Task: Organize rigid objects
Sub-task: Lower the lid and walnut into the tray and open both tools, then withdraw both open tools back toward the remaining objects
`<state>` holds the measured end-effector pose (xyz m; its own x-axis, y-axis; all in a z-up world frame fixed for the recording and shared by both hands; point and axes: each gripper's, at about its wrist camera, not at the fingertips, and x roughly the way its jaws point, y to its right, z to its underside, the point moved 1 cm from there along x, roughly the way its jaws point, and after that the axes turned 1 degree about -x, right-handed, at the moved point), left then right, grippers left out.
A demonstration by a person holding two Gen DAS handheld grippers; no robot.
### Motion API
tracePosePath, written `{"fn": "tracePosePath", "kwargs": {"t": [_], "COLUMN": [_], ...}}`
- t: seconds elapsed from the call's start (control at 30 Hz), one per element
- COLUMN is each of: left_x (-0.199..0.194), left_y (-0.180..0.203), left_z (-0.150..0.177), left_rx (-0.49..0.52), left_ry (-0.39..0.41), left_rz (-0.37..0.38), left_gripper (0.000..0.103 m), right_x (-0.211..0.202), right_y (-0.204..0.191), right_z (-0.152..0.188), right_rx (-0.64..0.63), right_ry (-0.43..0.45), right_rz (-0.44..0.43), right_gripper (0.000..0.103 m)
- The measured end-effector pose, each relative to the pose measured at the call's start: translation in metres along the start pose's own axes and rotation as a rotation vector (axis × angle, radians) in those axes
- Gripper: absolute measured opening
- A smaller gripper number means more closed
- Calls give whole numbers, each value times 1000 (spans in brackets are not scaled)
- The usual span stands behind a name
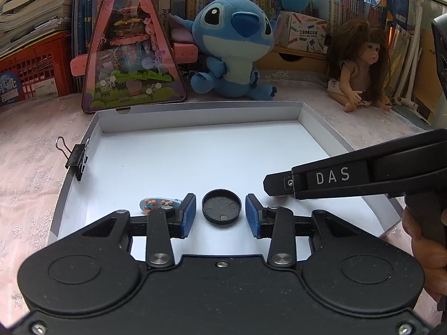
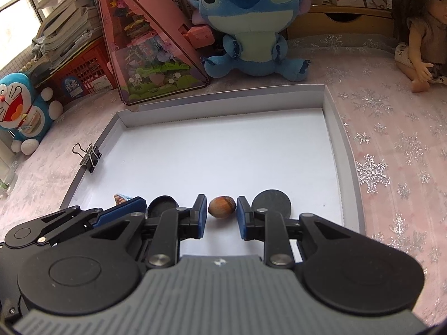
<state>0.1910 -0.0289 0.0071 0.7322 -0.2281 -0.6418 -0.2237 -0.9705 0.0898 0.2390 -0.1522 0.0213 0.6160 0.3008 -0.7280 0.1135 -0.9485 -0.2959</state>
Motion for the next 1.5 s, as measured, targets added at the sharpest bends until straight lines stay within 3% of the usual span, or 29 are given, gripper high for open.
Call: {"fn": "tracePosePath", "kwargs": {"t": [0.1, 0.37, 0.67, 0.9, 1.5], "left_x": [-6, -31, -69, -90, -118], "left_y": [0, 2, 8, 5, 2], "left_z": [0, 3, 16, 36, 92], "left_rx": [8, 29, 50, 29, 68], "left_ry": [14, 52, 104, 100, 91], "left_rz": [-7, 8, 64, 87, 57], "left_gripper": [45, 59, 74, 75, 76], "right_x": [-4, -27, -61, -83, -104], "right_y": [2, 6, 3, 2, -4], "right_z": [1, 5, 24, 47, 120], "right_rx": [10, 18, -88, -173, -321], "right_ry": [8, 77, 198, 277, 329], "right_rz": [-6, -54, -54, -45, -3], "right_gripper": [44, 54, 71, 82, 87]}}
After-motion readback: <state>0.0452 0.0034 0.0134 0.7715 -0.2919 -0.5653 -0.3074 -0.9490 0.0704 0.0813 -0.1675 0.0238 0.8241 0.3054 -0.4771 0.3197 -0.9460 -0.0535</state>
